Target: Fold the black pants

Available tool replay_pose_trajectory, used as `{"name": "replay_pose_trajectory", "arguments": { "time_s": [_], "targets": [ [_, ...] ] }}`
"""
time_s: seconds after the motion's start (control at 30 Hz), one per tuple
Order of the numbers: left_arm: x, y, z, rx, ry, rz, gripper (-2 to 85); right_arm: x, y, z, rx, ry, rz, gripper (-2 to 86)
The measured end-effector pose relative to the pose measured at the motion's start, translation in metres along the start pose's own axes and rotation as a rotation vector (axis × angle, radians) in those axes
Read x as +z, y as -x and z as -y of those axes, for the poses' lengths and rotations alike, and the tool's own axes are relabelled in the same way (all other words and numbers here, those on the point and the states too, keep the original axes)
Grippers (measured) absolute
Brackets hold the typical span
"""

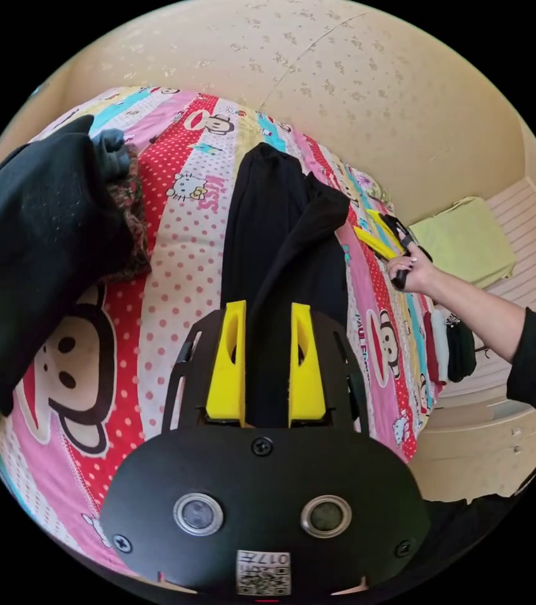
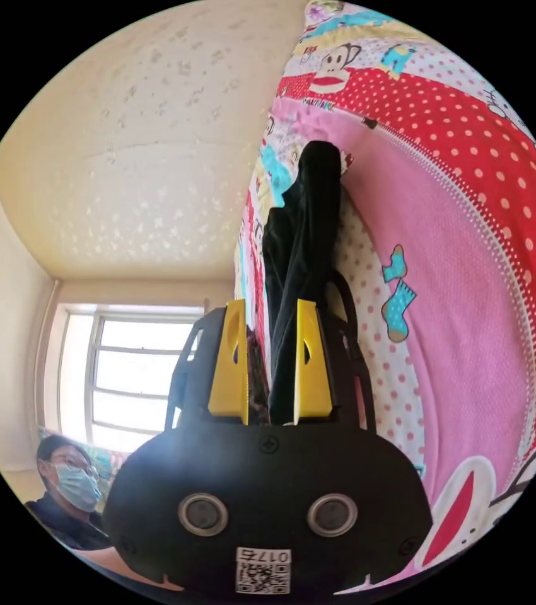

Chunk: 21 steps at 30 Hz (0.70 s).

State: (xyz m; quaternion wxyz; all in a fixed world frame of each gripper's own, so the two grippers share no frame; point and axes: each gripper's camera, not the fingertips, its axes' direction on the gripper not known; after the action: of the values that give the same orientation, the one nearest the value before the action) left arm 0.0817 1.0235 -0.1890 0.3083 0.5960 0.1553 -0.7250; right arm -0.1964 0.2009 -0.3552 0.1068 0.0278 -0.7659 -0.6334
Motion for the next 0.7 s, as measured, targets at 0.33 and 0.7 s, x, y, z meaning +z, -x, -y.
{"name": "replay_pose_trajectory", "arguments": {
  "time_s": [0.33,0.7],
  "targets": [
    [0.053,0.002,0.017,0.069,0.067,0.038,6.8,0.027,-0.029,0.082,-0.049,-0.121,-0.126,7.2],
    [0.009,0.010,0.032,0.024,-0.045,0.017,1.3,0.125,0.065,0.092,-0.267,-0.041,-0.037,3.4]
  ]
}}
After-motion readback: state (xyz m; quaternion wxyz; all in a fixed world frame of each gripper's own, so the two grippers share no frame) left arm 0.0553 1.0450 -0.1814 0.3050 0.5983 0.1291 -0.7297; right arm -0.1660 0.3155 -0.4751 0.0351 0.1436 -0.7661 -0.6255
